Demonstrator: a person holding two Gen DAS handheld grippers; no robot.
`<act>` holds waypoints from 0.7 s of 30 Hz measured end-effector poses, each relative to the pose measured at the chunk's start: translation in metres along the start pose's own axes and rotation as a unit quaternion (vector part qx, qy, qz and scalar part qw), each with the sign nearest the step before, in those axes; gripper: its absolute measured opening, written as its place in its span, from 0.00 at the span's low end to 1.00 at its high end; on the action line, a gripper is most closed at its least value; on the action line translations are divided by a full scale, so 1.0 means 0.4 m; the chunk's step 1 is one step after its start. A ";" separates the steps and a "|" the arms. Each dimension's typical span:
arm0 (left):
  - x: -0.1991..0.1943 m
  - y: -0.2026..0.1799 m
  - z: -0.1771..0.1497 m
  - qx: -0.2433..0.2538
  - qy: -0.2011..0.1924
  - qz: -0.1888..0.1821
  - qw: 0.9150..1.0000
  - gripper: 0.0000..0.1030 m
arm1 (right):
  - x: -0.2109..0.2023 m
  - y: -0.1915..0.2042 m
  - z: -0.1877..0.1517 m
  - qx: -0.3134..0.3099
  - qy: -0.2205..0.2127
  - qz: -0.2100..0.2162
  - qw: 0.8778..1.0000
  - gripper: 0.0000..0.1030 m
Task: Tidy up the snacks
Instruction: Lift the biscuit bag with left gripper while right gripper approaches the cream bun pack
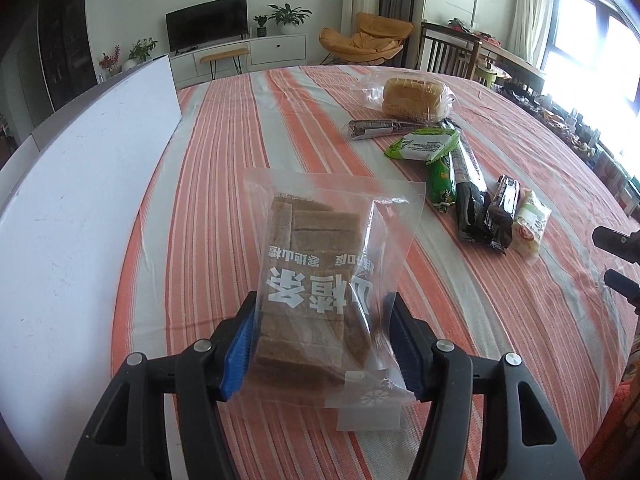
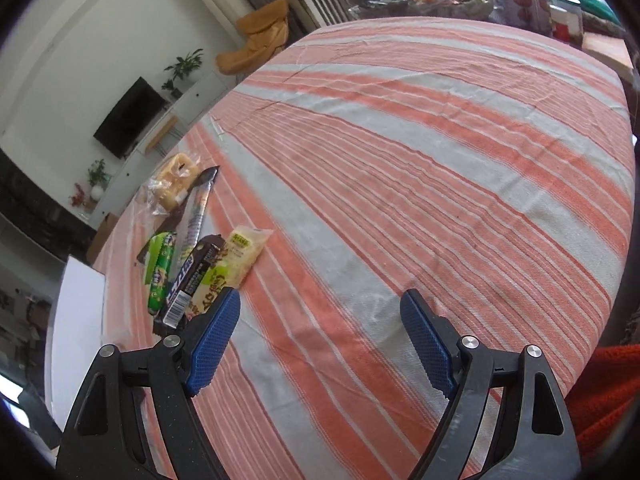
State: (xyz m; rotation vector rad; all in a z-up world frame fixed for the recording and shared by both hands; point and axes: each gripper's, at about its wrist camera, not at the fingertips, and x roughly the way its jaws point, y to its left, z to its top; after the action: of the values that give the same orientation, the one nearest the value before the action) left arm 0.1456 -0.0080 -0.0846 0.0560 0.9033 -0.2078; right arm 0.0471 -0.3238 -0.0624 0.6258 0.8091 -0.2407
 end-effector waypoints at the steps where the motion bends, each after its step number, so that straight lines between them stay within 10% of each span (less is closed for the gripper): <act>1: 0.001 -0.002 0.000 0.002 0.001 0.001 1.000 0.59 | 0.001 0.011 -0.002 -0.014 -0.002 -0.008 1.000 0.83; 12: 0.004 -0.012 -0.002 0.007 0.002 0.007 1.000 0.61 | -0.020 -0.058 0.006 0.055 -0.025 -0.001 0.998 0.83; 21: 0.005 -0.011 -0.002 0.005 0.002 0.003 1.000 0.61 | 0.084 0.116 0.025 -0.047 0.020 -0.042 0.998 0.82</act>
State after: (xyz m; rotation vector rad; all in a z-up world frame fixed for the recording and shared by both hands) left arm 0.1451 -0.0124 -0.0865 0.0675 0.9053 -0.2060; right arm 0.0957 -0.2920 -0.0621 0.5109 0.8814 -0.2660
